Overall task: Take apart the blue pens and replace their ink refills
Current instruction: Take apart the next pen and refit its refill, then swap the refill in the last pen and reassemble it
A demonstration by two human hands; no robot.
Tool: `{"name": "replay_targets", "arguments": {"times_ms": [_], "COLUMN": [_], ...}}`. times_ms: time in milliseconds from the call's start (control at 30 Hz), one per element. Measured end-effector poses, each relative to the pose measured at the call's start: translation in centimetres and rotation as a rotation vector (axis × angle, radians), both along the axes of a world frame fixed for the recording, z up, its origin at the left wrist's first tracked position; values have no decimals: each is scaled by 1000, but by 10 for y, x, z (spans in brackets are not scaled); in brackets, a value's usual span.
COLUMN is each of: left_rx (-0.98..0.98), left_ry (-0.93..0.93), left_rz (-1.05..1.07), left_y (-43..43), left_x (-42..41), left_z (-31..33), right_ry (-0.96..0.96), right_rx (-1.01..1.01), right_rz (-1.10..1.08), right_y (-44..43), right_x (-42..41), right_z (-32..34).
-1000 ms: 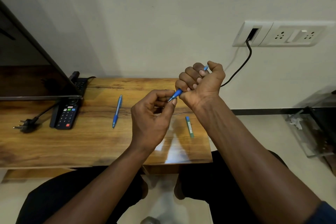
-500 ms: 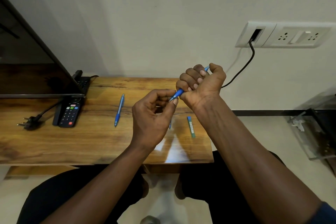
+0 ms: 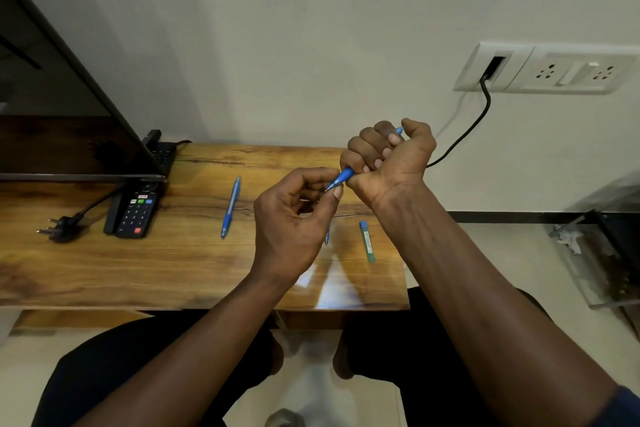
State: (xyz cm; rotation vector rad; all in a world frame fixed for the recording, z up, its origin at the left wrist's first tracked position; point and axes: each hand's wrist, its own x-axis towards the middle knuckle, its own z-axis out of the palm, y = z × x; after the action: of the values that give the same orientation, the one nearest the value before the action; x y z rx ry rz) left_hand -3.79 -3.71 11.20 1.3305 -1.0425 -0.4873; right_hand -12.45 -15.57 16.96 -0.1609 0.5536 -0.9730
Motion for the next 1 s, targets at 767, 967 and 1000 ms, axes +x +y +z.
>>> {"name": "replay_targets", "arguments": {"times_ms": [767, 967, 1000], "left_rx": [123, 101, 77], "left_ry": [711, 765, 767], "left_rz": [-332, -353, -308], "left_y": [1, 2, 1], "left_x": [13, 22, 25], "left_z": [9, 10, 12], "right_ry": [-61, -20, -6], "right_rx": [44, 6, -11], "right_rz": [35, 35, 51], "right_y": [-4, -2, -1], "right_x": [-5, -2, 1], "right_z": [2, 2, 3]}}
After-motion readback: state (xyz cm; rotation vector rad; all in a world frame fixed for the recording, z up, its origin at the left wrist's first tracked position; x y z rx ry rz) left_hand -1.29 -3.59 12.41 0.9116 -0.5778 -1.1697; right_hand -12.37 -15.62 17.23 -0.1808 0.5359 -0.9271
